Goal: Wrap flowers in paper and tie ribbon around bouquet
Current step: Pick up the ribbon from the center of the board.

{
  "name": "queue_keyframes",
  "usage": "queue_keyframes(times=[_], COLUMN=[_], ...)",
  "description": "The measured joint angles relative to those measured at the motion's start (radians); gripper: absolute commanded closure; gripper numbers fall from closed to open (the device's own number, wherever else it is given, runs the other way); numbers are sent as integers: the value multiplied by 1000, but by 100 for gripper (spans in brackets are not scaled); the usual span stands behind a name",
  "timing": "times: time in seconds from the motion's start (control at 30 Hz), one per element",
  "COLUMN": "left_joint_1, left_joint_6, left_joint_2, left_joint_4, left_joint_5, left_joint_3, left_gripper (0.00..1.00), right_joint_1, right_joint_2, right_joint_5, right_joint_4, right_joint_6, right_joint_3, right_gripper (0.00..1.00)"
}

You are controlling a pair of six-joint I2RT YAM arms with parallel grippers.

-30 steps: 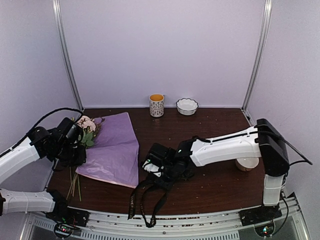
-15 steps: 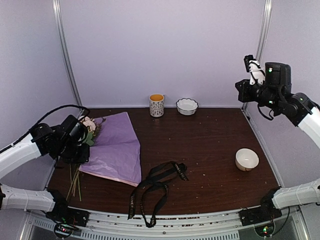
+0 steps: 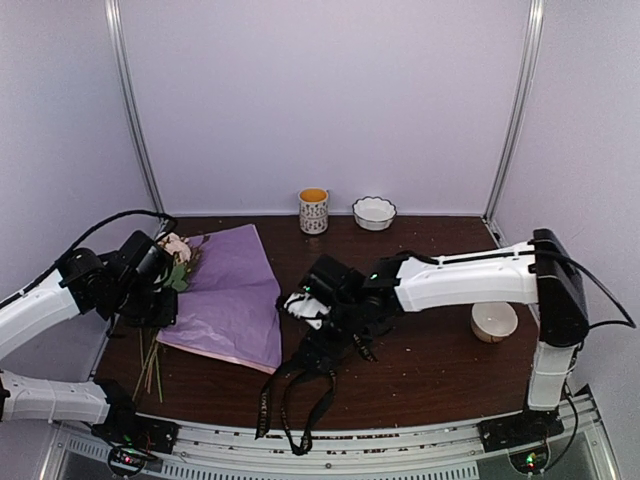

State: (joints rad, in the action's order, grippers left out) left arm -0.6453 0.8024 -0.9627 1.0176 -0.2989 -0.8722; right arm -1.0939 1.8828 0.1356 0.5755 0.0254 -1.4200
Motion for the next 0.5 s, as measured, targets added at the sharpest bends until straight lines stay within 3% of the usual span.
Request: queue_keyframes(times=[0.2, 0.33, 0.37, 0.4, 0.5], left_joint_1=[0, 0, 0, 0, 0], left_joint_6=[-1, -2, -4, -5, -8], left_joint_2=[-14, -14, -14, -14, -14], left_joint_4=[-1, -2, -2, -2, -3], left_joint_5=[0, -1, -1, -1, -1], left_joint_3=[7, 13, 15, 17, 22], left_gripper=[100, 100, 100, 100, 100], right_joint_1=[-74, -66, -66, -66, -68], right_joint_2=[236, 298, 310, 323, 330], right_joint_5=[27, 40, 38, 29, 14], right_joint_4=[148, 233, 253, 271, 282], right_joint_6=[-111, -156, -160, -161, -169], right_joint_3=[-265, -298, -298, -298, -299], right_gripper=[0, 1, 6, 18, 74])
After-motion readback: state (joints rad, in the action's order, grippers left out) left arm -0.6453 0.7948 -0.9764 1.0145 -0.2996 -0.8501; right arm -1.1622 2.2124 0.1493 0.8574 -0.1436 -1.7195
